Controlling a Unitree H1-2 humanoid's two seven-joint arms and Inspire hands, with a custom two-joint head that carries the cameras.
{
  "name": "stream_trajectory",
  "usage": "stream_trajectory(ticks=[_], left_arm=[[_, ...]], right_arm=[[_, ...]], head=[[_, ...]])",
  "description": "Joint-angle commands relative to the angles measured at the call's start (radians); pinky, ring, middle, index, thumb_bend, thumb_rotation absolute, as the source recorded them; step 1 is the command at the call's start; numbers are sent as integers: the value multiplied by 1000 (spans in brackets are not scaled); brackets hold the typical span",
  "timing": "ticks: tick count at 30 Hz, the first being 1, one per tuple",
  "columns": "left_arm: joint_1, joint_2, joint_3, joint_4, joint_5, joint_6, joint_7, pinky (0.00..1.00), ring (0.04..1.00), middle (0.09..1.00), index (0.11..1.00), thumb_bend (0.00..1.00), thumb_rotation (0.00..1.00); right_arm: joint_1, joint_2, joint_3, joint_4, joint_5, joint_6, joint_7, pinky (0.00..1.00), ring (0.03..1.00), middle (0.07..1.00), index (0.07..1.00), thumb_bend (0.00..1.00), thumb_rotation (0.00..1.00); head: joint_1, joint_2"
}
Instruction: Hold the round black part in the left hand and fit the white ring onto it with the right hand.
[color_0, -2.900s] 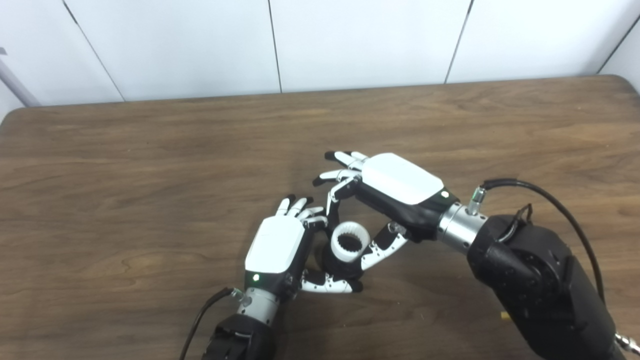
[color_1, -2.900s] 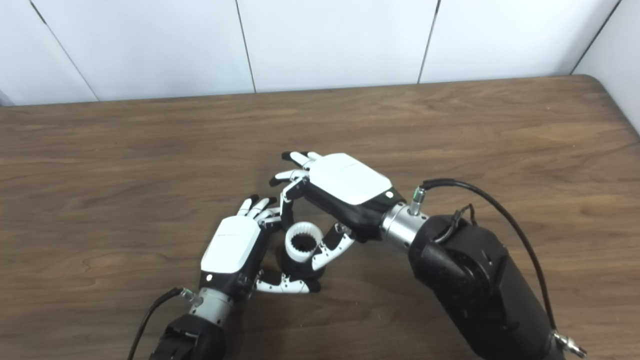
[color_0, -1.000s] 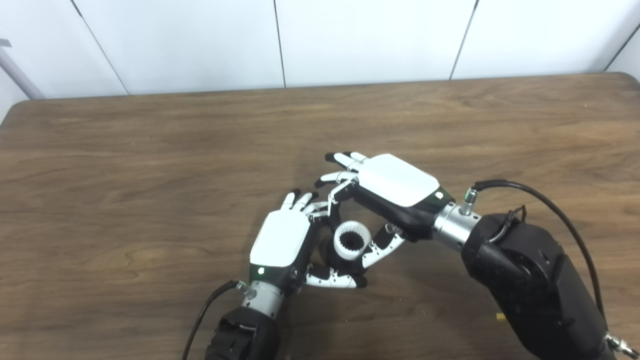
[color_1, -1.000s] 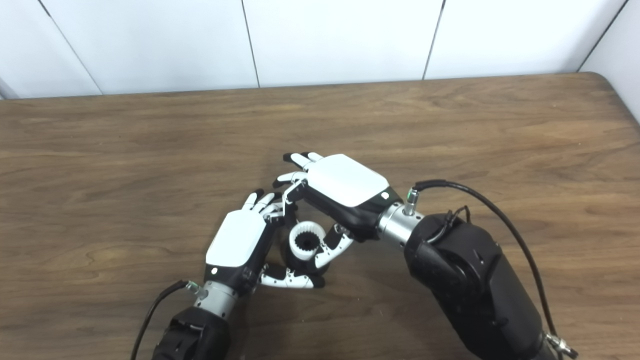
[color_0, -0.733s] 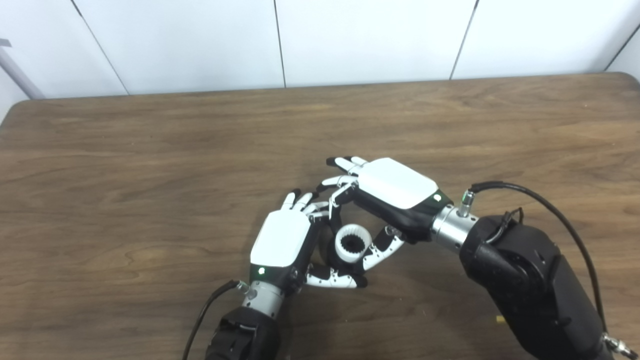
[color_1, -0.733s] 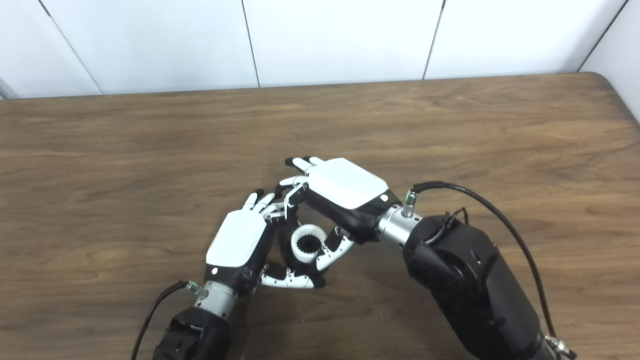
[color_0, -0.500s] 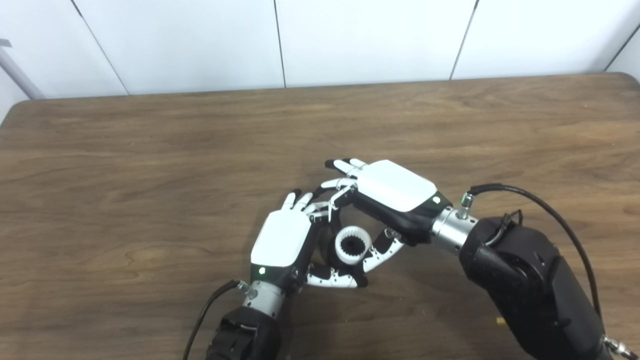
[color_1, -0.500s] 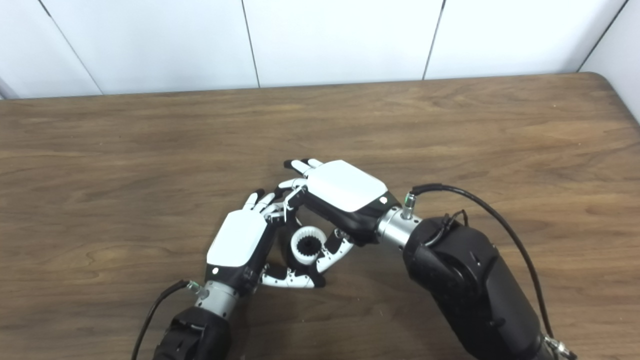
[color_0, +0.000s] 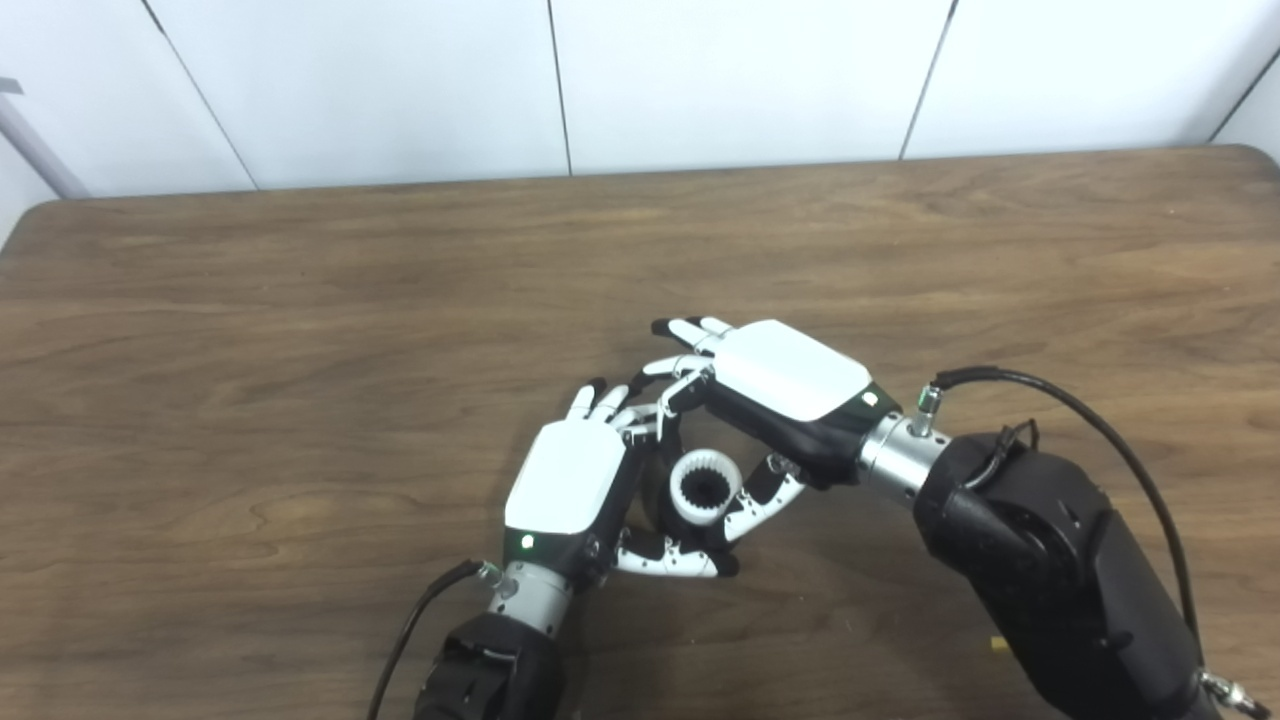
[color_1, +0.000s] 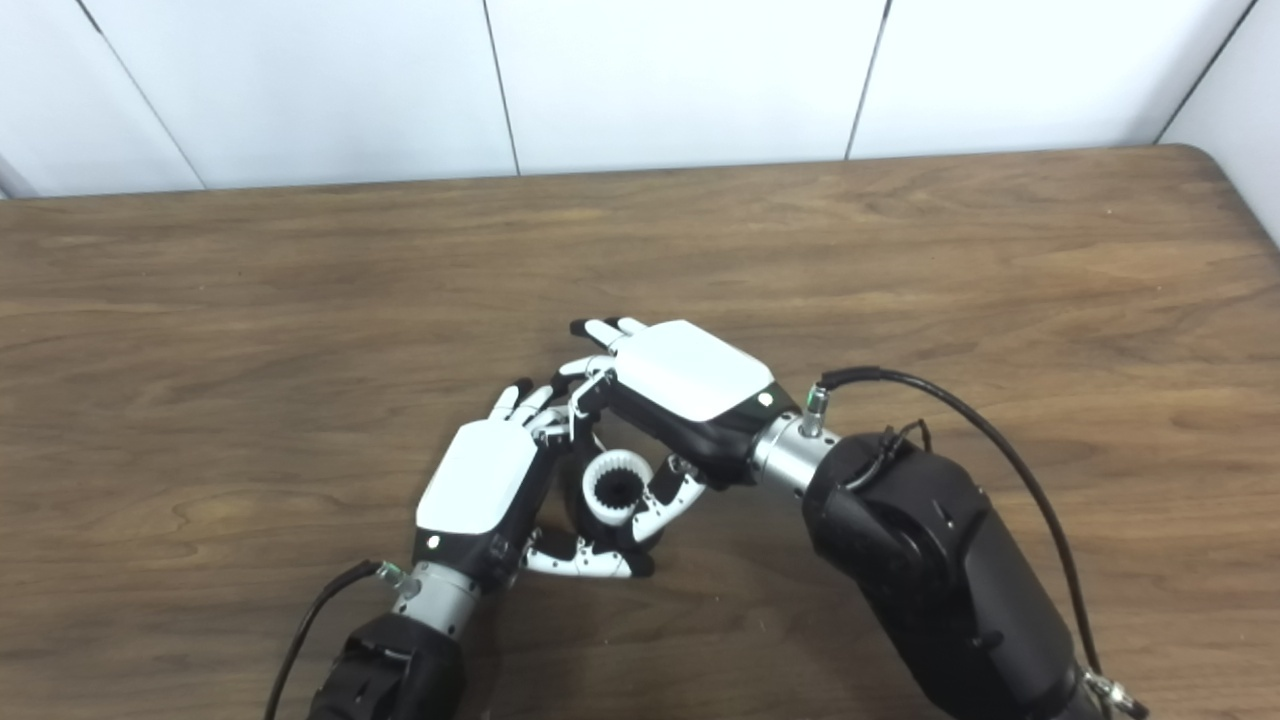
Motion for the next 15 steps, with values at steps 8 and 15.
stream_trajectory(ticks=[8, 15], left_arm=[[-14, -8, -3, -21, 10, 3, 8, 1000, 926, 809, 485, 520, 53], [-15, -6, -3, -21, 10, 2, 8, 1000, 926, 810, 486, 520, 53]], right_arm=[[-15, 5, -6, -10, -3, -19, -24, 1000, 1000, 853, 483, 525, 137], [-13, 6, -5, -6, -6, -17, -24, 1000, 1000, 854, 483, 525, 137]], head=[[2, 1], [1, 2]])
